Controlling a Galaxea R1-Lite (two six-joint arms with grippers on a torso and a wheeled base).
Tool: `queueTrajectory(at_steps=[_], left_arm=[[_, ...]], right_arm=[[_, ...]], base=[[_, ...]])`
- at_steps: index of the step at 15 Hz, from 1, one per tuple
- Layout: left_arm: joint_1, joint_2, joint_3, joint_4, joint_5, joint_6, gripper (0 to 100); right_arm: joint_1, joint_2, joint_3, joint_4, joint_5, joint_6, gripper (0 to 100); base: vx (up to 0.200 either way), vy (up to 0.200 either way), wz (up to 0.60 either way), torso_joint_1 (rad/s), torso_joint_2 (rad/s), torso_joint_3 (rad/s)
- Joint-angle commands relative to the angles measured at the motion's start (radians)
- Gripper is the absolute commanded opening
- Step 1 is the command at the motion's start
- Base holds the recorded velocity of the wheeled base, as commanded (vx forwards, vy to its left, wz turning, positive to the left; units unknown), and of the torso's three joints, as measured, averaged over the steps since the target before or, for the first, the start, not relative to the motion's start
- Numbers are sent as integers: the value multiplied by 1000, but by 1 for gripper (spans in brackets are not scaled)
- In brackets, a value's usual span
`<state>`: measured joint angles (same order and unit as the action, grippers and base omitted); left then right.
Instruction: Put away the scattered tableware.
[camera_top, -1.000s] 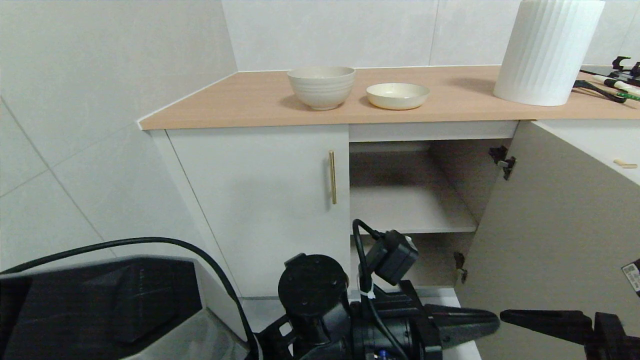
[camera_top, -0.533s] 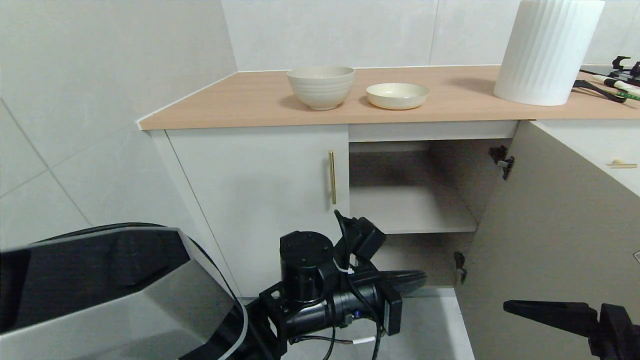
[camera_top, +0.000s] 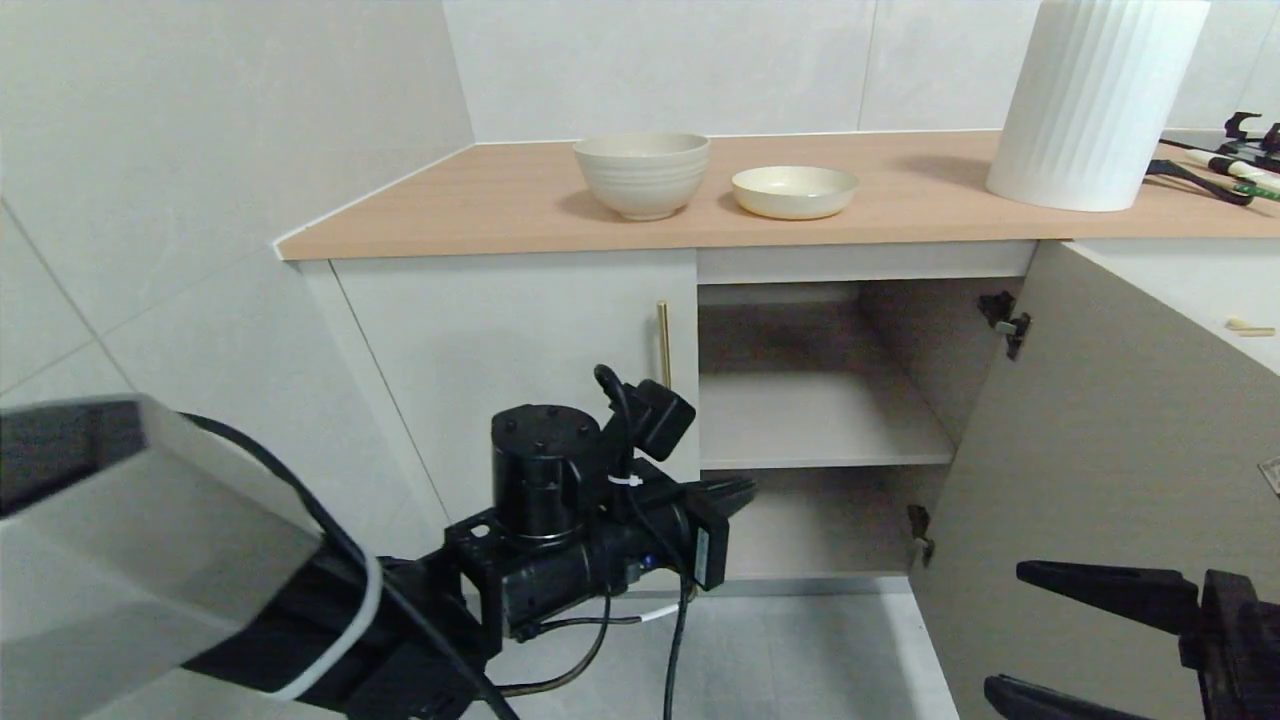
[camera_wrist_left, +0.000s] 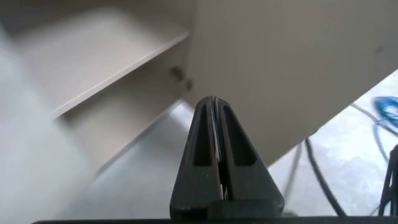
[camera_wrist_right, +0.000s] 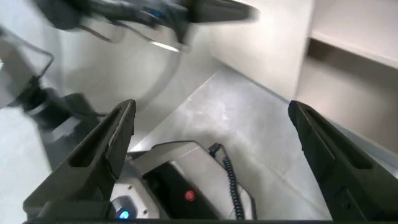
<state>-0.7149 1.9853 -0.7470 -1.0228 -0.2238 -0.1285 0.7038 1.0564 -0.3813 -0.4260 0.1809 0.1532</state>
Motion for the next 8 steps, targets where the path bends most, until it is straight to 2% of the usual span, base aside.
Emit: queueTrajectory(at_steps=[1,2,3,4,5,6,8], left_arm=[[100,-249,28,204,54,35,0],[141,-316,46,276,101,64,0],[180,-373,64,309,135,69,0],[203,-402,78,317,143,66,0],[262,-471,123,319,144,64,0],[295,-513,147,320,144,63,0],[330,-569,176,342,147,63,0]], right_arm=[[-23,31,-21,0,-27,-4,100],[-33,50,-42,0,-72,-4,100],[-35,66,-67,0,-118,-3,100],[-35,77,-84,0,-136,-1,100],[-35,108,-117,6,-153,-1,100],[-35,134,-148,24,-153,-3,100],[-40,192,-214,55,-152,-3,100]], base=[[0,0,0,0,0,0],[0,0,0,0,0,0],[0,0,0,0,0,0],[0,0,0,0,0,0],[0,0,0,0,0,0],[0,0,0,0,0,0],[0,0,0,0,0,0]])
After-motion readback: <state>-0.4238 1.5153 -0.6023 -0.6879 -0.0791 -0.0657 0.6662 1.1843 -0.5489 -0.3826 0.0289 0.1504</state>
